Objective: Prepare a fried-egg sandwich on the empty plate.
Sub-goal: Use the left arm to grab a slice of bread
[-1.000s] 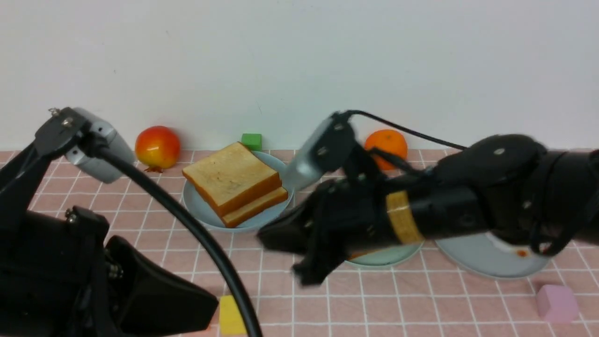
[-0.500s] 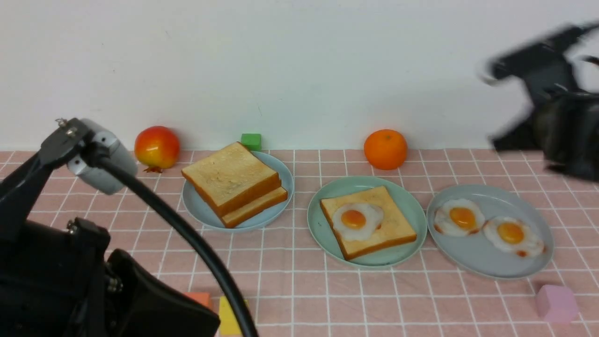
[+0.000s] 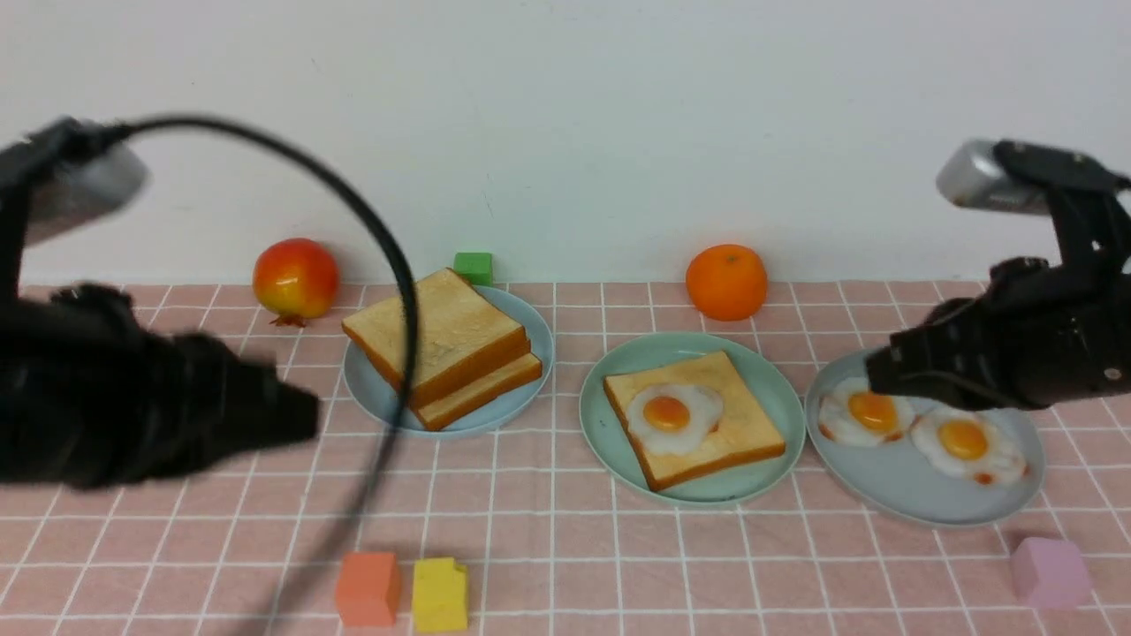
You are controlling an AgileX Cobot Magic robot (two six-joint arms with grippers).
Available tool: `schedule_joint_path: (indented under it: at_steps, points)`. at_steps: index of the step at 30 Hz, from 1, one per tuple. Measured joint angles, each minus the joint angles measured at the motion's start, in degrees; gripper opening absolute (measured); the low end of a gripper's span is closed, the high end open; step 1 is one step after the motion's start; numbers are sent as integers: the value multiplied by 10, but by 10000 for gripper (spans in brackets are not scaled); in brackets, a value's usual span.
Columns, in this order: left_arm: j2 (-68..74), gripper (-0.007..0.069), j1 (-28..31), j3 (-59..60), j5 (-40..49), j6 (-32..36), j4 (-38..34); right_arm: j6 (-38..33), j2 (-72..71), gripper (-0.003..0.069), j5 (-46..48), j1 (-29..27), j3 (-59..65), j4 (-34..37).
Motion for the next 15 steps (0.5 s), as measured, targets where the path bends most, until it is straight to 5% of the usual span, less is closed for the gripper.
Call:
schedule_joint_path:
  at_steps: [8, 15]
  points:
    - [236, 239, 102, -117, 8, -68, -9, -18, -46, 23, -7, 154, 32, 27]
    - [417, 365, 125, -264, 13, -14, -14, -18, -46, 30, -7, 181, 33, 22]
